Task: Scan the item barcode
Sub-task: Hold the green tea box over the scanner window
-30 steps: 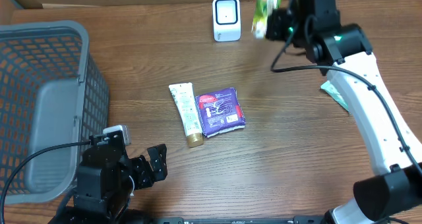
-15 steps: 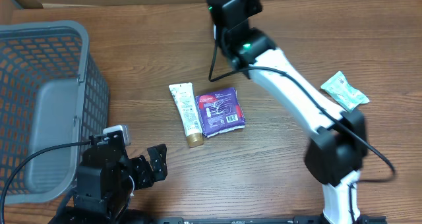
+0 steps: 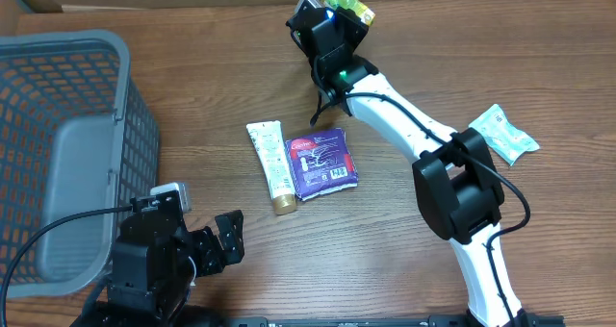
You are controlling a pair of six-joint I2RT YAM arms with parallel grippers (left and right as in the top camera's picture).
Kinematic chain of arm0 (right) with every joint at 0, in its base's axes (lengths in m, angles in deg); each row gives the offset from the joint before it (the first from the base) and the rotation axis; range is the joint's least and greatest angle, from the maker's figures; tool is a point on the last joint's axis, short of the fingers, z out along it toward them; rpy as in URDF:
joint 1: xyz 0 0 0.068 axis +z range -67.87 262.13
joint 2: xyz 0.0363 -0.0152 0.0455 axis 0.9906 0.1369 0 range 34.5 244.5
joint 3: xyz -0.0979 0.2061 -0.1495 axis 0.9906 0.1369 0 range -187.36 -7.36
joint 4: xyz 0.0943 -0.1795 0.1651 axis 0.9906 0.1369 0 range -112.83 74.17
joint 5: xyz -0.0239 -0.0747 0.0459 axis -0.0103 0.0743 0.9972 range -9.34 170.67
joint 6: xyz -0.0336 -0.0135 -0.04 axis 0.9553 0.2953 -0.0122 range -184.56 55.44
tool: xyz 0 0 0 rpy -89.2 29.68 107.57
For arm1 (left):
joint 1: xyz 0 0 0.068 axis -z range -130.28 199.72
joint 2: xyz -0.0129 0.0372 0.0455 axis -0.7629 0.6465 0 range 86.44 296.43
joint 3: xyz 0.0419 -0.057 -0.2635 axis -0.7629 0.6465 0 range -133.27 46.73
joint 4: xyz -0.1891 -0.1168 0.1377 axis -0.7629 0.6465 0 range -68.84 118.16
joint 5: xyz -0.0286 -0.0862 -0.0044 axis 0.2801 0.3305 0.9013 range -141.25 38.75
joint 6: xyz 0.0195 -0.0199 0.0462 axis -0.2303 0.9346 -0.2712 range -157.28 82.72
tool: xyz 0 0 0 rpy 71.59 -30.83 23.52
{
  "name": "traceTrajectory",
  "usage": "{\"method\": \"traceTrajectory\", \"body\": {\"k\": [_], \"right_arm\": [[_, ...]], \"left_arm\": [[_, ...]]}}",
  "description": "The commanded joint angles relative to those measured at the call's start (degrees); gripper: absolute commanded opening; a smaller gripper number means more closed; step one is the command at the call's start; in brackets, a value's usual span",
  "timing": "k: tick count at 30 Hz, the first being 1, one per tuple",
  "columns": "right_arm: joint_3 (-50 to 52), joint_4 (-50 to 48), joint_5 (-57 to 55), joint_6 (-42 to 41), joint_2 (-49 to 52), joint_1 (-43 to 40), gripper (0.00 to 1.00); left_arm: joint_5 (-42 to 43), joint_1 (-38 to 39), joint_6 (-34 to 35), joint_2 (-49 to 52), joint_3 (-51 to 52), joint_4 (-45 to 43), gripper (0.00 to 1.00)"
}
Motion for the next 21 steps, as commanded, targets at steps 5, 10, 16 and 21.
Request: {"method": "traceTrajectory", "body": {"k": [5, 10, 16, 21], "right_arm": [[-0.8, -6.1, 3.9, 4.1, 1.7, -3.2, 0.04], [-0.8, -7.8, 5.2, 5.7, 2.7, -3.3, 0.04], [-0.8, -8.2, 6.0, 5.7, 3.8, -3.3, 0.04], [-0.8, -8.9, 6.0, 5.7, 3.8, -3.3, 0.04]], "left_arm": [[0.3, 0.3, 0.4, -0.6, 0.1, 0.0, 1.0], [0.3, 0.3, 0.4, -0.6, 0.1, 0.0, 1.0], [0.3, 0.3, 0.4, -0.6, 0.1, 0.0, 1.0], [0.3, 0.3, 0.4, -0.6, 0.1, 0.0, 1.0]]}}
